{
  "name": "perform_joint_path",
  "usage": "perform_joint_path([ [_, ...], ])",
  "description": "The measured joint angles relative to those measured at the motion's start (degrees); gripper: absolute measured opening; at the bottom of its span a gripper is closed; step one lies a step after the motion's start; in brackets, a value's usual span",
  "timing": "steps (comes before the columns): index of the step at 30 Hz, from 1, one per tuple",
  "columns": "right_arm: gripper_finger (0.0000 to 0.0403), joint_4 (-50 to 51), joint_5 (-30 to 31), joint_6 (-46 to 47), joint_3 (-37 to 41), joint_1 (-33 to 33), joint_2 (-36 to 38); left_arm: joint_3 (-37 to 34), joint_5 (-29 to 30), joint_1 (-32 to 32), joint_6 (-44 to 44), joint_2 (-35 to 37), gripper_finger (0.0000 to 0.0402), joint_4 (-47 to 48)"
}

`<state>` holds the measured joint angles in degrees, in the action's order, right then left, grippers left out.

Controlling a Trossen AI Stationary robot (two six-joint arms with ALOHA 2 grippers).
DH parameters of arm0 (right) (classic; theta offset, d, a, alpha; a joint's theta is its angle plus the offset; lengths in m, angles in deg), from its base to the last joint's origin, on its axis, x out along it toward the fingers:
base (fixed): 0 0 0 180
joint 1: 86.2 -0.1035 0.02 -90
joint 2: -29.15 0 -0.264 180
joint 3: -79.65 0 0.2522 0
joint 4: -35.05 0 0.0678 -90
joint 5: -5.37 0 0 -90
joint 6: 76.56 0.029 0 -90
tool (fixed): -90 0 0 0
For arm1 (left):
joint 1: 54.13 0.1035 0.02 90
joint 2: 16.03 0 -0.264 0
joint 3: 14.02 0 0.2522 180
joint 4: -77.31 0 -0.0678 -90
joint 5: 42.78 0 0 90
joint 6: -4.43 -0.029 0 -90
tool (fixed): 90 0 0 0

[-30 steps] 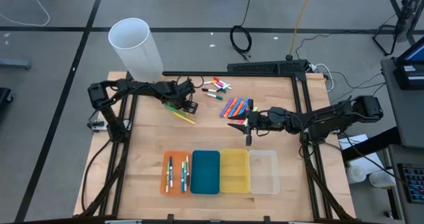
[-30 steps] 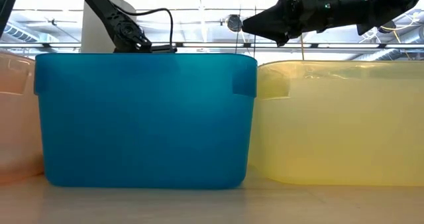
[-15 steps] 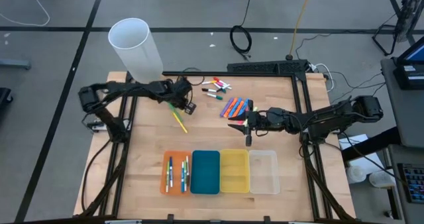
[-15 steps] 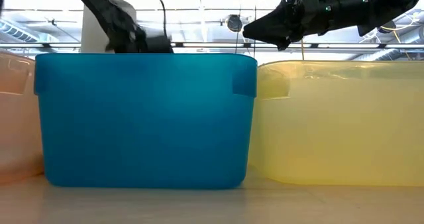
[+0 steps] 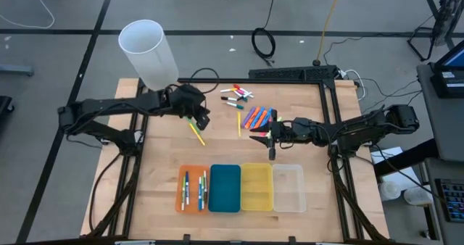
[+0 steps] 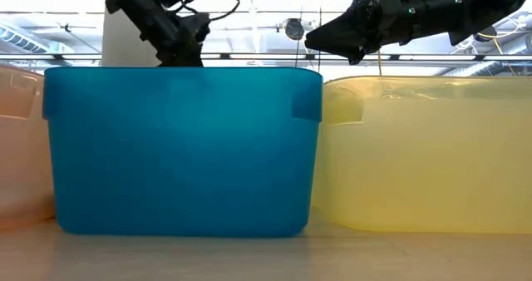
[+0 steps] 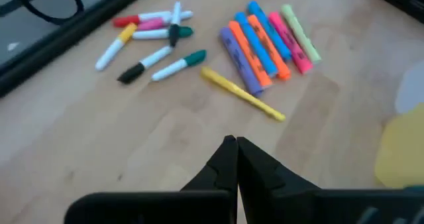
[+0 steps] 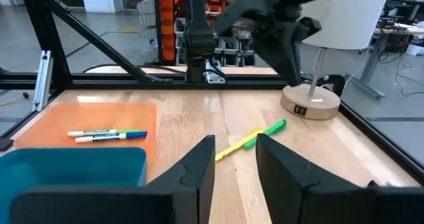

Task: Pick & Place Markers
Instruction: Put the top yellow pen into the transparent bin

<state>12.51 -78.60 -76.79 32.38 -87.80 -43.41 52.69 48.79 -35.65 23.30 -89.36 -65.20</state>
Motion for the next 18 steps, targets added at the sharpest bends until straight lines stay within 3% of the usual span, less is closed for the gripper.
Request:
perform_joint_path([
  [3,0.0100,-0.01,-0.01,0.00,0.00,0.00,0.00,-0.04,-0.02,0.01,4.78,-1.01,0.0030,1.52],
  [7,0.0100,-0.07,0.23,0.00,0.00,0.26,0.00,-0.04,-1.71,-0.52,5.38,-5.67,0.0091,-6.30],
  [9,0.0100,-0.04,0.27,0.02,0.00,0.44,0.00,0.00,-4.11,-0.98,2.92,-8.64,0.0129,-10.02],
  [12,0.0100,0.45,0.34,0.04,0.00,0.44,0.00,0.00,-5.04,-0.46,-2.81,-11.49,0.0173,-7.17],
  [15,0.0100,1.20,0.03,-0.01,0.00,0.39,-0.01,0.00,-4.06,1.08,-1.77,-13.17,0.0200,-3.77],
  [18,0.0100,1.24,0.10,-0.28,0.00,0.53,0.00,0.00,-3.92,1.59,-0.57,-15.80,0.0211,-10.46],
])
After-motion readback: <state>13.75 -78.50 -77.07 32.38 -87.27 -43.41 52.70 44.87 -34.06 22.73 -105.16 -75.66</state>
